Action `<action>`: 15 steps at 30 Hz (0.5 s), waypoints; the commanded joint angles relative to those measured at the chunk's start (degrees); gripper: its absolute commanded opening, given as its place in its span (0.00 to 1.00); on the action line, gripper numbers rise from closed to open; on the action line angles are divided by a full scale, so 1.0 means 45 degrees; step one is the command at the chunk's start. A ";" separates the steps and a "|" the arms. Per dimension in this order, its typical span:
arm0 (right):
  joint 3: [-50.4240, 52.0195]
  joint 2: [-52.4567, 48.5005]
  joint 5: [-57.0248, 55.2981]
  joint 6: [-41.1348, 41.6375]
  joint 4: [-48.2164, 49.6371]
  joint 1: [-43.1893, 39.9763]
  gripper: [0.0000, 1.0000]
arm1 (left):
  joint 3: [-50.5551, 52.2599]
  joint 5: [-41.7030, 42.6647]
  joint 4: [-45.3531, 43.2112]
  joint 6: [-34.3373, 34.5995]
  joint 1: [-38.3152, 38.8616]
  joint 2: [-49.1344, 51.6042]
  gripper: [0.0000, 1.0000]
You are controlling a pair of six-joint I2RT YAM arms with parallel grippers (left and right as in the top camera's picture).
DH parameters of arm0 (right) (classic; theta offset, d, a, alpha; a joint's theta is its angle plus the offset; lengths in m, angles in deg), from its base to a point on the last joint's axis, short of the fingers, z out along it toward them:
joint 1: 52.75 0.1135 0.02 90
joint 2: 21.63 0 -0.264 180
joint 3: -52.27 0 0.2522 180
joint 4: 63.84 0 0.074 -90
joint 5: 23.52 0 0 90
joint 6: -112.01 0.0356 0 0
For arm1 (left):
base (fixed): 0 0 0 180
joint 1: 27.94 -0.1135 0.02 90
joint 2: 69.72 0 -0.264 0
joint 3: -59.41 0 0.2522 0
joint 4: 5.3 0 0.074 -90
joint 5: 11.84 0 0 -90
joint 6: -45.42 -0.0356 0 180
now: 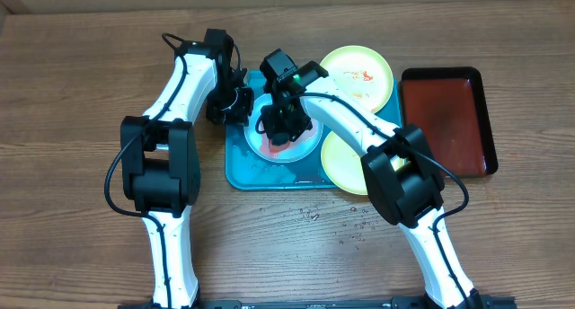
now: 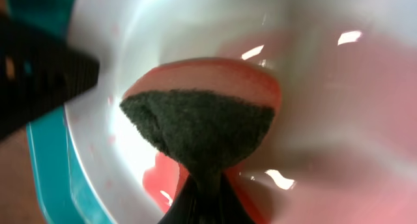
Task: Clean dirty plates on tray and stack at the side
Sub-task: 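Scrub the white plate with the sponge while the left gripper holds it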
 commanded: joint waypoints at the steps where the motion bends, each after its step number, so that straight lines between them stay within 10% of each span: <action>1: -0.0029 -0.0180 0.0801 -0.0627 -0.0544 -0.0049 0.04 | 0.0068 -0.0024 -0.0063 -0.0282 -0.0058 0.0097 0.04; 15: -0.0039 -0.0175 -0.4357 -0.1209 -0.2200 -0.1166 0.04 | 0.0068 -0.0029 0.0092 -0.0291 -0.0058 0.0097 0.04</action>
